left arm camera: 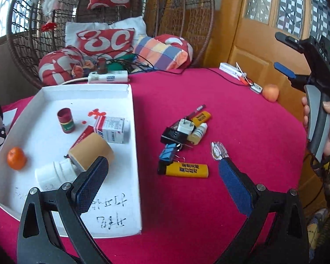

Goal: Organize rigid objects
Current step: 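Move both grippers back from the tray toward the scattered items, then lower the left gripper around the yellow lighter while the right gripper approaches the clear trinket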

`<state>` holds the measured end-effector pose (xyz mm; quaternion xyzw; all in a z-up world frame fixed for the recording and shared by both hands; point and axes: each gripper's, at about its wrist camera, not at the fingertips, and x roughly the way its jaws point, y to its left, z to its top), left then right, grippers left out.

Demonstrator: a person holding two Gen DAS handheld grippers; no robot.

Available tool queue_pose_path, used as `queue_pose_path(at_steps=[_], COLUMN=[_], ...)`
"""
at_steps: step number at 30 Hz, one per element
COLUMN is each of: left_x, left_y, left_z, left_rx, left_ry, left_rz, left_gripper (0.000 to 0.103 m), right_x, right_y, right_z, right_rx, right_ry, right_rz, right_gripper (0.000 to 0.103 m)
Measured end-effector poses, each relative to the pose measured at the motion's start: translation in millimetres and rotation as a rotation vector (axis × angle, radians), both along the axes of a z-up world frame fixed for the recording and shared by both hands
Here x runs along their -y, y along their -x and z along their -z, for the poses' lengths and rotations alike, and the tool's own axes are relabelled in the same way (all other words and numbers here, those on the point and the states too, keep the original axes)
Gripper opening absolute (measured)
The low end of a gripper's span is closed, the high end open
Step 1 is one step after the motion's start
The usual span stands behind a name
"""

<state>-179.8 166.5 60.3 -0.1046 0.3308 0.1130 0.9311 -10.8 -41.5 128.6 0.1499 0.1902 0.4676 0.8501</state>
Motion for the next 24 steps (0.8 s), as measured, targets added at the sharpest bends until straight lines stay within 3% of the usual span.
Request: queue_pose_path(at_steps=[5, 13, 17, 24], left_x=[23.4, 31.9, 39.0, 47.2], left_y=[-31.3, -67.9, -75.6, -72.6], left_z=[20.4, 50.4, 56.7, 54.8], left_rx=[-0.096, -0.213, -0.233, -0.205], left_ry=[0.035, 0.008, -0.064, -0.036], left_rz=[0.094, 0.068, 0.067, 0.092], left_gripper=[0.101, 0.101, 0.101, 0.101], right_x=[2.8, 4.1, 6.5, -12.2], right_y=[-0.1, -1.5, -4.9, -1.4], right_z=[12.2, 26.2, 31.4, 49.7], right_rx=[-0.038, -0.080, -0.107, -0.124], right_ry=[0.025, 0.051, 0.054, 0.173], right_rz=[-0.003, -0.030, -0.033, -0.082], right_gripper=[0.103, 0.103, 0.103, 0.103])
